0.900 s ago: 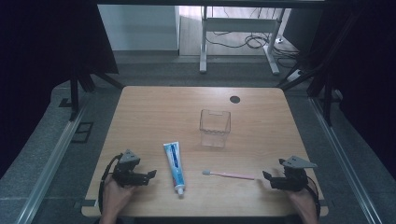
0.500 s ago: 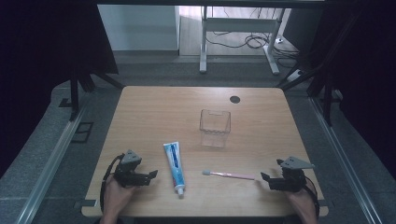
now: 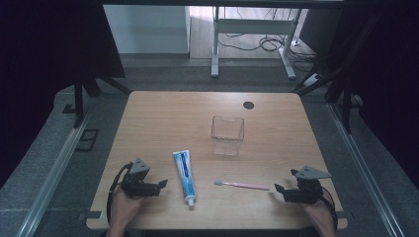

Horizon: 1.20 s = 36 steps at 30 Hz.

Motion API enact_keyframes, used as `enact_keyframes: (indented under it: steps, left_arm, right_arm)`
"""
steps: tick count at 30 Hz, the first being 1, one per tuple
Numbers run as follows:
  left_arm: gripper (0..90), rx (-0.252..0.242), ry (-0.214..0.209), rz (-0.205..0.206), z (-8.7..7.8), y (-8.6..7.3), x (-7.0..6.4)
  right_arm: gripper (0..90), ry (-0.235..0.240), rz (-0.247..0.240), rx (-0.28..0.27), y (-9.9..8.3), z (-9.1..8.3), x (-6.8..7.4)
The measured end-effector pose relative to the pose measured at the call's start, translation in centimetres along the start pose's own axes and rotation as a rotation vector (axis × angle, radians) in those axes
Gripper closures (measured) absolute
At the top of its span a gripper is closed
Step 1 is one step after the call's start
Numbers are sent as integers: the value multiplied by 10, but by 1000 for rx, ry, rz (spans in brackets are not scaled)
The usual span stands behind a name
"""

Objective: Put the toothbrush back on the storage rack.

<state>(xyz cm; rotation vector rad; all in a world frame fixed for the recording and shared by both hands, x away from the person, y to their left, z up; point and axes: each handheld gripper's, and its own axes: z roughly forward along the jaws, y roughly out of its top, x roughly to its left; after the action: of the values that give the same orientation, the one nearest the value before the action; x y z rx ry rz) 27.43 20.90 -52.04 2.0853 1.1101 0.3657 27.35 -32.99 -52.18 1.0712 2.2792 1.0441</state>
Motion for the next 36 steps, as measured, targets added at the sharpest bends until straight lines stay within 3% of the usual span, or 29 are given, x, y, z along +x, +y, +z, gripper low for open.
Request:
enact_keyframes:
  steps: [4,9,14,16,19,21,24,25,26,36]
  left_arm:
    - [129,2,-8,0,0,0,1]
    - [129,8,-8,8,2,0,1]
    - [129,13,-5,13,2,0,0]
    - [129,14,-6,12,2,0,1]
    - [129,12,-8,8,1,0,1]
    - [130,6,-14,6,1,-1,1]
    - [130,2,-16,-3,1,-1,0]
    - [130,2,-16,-3,1,-1,0]
    - [130,1,-18,0,1,-1,0]
    - [130,-2,-25,7,1,0,0]
  right_arm:
    - [190,-10,10,13,3,-1,0]
    - [173,35,69,23,5,-1,0]
    - [160,43,60,49,10,0,4]
    - [209,35,62,69,12,0,6]
    - [353,33,64,89,15,1,9]
    - [484,64,42,90,17,1,11]
    - [593,82,30,89,21,2,14]
    - [593,82,30,89,21,2,14]
    - [653,110,19,82,23,2,14]
    - [728,132,-25,58,24,6,17]
